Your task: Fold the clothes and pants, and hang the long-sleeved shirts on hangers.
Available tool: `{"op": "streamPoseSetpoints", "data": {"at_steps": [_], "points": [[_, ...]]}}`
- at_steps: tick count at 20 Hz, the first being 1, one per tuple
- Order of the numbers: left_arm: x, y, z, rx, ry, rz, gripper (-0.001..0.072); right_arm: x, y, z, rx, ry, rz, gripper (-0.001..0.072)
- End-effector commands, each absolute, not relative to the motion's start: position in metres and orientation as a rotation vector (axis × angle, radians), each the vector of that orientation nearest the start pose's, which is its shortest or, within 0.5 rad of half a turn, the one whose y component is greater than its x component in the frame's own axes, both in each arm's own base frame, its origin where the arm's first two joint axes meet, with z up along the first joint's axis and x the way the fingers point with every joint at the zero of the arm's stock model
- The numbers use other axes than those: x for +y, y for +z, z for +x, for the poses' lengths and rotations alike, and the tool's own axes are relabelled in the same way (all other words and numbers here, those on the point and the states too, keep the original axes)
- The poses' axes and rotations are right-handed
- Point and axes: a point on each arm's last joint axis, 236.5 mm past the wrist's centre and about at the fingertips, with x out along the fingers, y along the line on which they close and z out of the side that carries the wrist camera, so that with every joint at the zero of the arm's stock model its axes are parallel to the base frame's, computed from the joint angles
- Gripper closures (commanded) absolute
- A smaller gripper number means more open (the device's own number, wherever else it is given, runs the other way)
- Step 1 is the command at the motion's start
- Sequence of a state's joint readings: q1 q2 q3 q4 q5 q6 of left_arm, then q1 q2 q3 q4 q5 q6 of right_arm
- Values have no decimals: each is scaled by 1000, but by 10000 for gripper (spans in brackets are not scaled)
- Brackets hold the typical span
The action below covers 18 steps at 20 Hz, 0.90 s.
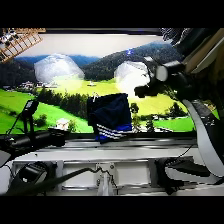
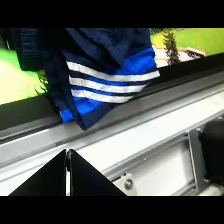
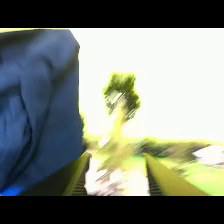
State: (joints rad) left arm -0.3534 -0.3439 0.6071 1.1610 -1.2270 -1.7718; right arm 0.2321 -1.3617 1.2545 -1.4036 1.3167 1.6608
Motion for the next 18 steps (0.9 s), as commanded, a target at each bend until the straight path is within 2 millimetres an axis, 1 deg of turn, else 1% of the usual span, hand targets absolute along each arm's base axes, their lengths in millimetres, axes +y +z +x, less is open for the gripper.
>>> {"op": "streamPoseSetpoints", "data": {"at_steps": [1, 2, 4, 6, 7, 9, 12, 14, 16, 17, 18], "points": [[-152, 83, 177, 1012, -494, -311, 687, 146, -23, 328, 1438, 459, 535, 174], [-153, 86, 180, 996, -494, -317, 687, 151, -38, 319, 1444, 465, 585, 174], [-154, 89, 184, 972, -494, -325, 687, 155, -65, 298, 1479, 452, 618, 175], [-154, 90, 186, 964, -493, -327, 687, 157, -82, 280, 1511, 455, 622, 176], [-154, 91, 187, 957, -493, -329, 687, 157, -86, 276, 1515, 451, 628, 177], [-155, 94, 190, 942, -492, -334, 687, 157, -89, 278, 1500, 441, 641, 181], [-155, 98, 195, 915, -490, -340, 687, 162, -86, 291, 1454, 430, 693, 181], [-155, 99, 196, 909, -490, -342, 688, 170, -91, 291, 1474, 431, 748, 181], [-155, 99, 197, 904, -490, -343, 688, 185, -100, 284, 1512, 445, 756, 188], [-155, 100, 198, 899, -489, -345, 689, 195, -106, 280, 1534, 452, 747, 245], [-155, 101, 199, 893, -489, -347, 689, 203, -111, 276, 1549, 459, 737, 423]]}}
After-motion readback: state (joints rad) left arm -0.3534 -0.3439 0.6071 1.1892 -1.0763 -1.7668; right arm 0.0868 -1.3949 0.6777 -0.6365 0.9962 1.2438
